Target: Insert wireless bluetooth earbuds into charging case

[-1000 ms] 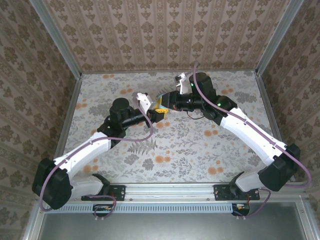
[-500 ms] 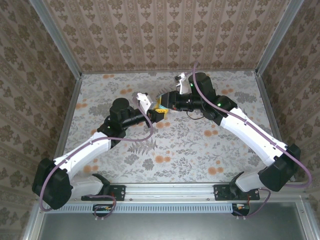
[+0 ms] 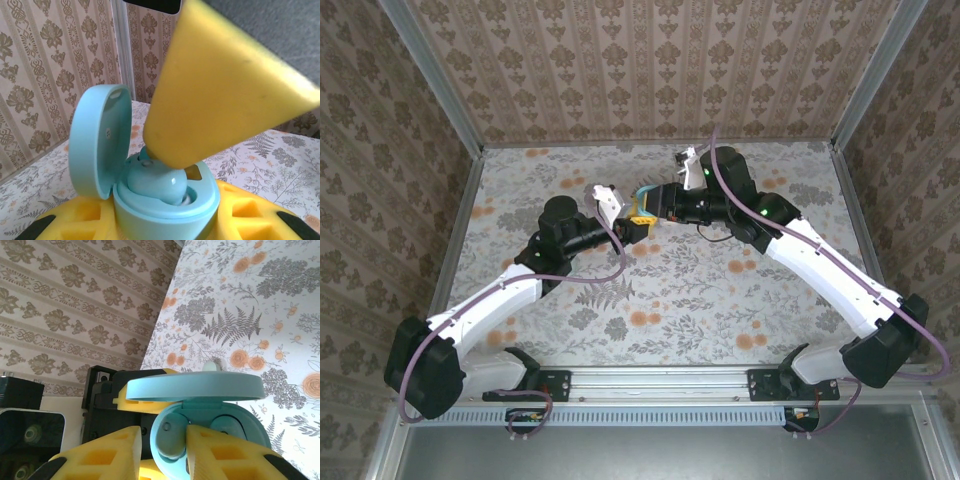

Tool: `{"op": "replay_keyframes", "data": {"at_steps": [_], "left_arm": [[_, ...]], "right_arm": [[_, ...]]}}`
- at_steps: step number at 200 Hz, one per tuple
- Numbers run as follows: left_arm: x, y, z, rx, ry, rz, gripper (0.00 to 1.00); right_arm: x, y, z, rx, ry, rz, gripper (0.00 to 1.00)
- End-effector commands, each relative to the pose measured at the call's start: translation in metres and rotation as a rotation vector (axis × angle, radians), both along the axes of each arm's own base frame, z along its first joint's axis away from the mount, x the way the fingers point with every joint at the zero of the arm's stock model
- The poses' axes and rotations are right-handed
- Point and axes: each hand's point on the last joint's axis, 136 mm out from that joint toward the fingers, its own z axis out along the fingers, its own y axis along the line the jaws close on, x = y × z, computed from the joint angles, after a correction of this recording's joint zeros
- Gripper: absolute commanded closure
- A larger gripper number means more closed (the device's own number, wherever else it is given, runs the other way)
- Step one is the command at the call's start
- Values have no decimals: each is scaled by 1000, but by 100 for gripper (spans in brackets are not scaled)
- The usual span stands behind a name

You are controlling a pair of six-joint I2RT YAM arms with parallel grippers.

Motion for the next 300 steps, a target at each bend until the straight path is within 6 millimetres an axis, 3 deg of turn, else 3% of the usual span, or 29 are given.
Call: {"op": "replay_keyframes", "data": {"at_steps": [1, 110, 149, 181, 207, 254, 262, 300], "left_arm": [[-5, 1, 26, -56, -67, -8, 74], [-4, 1, 20, -39, -62, -7, 74], [-9, -2, 19, -29, -66, -37, 74], [-19, -6, 20, -9, -82, -88, 74], [-23, -7, 22, -8, -87, -108, 74], [-25, -10, 28, -20, -96, -118, 74], [-24, -10, 28, -22, -96, -118, 74], [-21, -10, 31, -37, -96, -100, 74]], "right_arm": [[-4, -7, 14, -7, -33, -14, 67], [-20, -3, 53, 118, -119, 57, 64], [-8, -23, 60, 84, -169, -39, 64], [12, -44, 51, 4, -164, -140, 63], [24, -48, 48, 4, -141, -156, 62], [31, -37, 32, -10, -82, -104, 58], [37, -33, 16, -31, -44, -98, 58], [33, -22, 1, -18, 11, -31, 56]]}}
